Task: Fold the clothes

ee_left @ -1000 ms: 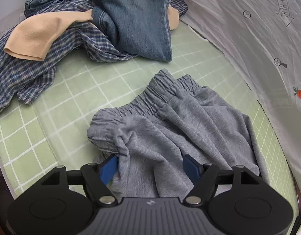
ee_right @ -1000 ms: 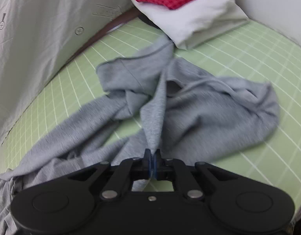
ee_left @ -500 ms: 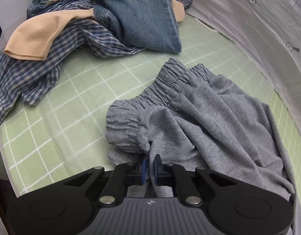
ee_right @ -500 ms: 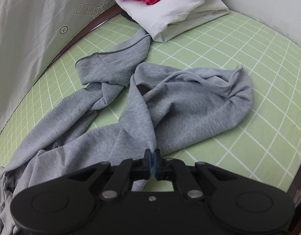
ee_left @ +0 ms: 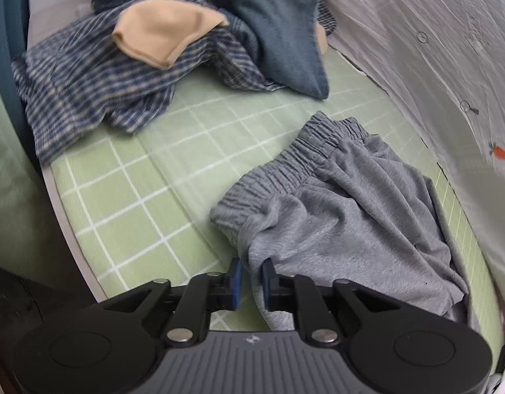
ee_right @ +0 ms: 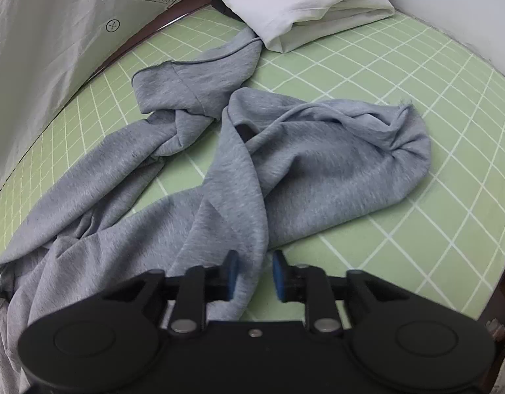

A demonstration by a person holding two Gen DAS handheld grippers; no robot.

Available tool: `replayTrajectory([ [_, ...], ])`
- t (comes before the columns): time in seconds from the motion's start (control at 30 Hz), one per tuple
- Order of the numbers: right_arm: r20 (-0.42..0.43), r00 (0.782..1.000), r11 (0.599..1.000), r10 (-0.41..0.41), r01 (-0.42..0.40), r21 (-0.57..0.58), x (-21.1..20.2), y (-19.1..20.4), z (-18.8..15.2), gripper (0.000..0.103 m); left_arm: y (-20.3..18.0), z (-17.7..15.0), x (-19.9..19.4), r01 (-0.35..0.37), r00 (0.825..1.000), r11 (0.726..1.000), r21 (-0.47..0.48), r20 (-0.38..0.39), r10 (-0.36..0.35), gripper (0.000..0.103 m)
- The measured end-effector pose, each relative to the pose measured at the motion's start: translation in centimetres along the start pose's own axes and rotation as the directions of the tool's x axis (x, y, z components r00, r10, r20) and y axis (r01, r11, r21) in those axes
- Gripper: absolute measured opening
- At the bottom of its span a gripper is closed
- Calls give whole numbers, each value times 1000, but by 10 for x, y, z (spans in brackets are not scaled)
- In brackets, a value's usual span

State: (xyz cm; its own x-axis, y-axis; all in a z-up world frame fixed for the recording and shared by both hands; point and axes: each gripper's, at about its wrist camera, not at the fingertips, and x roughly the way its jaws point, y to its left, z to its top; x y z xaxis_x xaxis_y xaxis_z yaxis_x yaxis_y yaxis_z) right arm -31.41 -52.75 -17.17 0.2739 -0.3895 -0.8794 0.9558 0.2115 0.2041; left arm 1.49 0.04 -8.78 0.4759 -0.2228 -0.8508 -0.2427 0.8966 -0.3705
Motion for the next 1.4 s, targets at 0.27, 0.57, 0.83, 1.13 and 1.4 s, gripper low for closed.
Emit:
replayTrajectory([
  [0.27, 91, 995, 998, -44, 47, -33, -3, 9, 17, 64, -12, 8, 17, -43, 999, 999, -23, 0, 43, 53],
  [0.57, 22, 999, 996, -34, 36, -80, 24, 0, 43, 71, -33, 7, 39, -124, 991, 991, 57, -41, 126, 53],
  [0.83, 19, 999, 990, 29, -26, -142, 44, 30, 54, 20, -50, 11, 48, -133, 990, 986, 95, -37, 137, 18],
  [1.13, 19, 996, 968, 83, -76, -238, 101, 132, 112, 14, -82, 34, 74, -181, 983, 977, 114, -11, 184, 15],
  [1.4, -31, 975, 891, 222, -216, -399, 161, 265, 162, 14, -112, 64, 102, -214, 977, 967, 136, 53, 208, 15],
])
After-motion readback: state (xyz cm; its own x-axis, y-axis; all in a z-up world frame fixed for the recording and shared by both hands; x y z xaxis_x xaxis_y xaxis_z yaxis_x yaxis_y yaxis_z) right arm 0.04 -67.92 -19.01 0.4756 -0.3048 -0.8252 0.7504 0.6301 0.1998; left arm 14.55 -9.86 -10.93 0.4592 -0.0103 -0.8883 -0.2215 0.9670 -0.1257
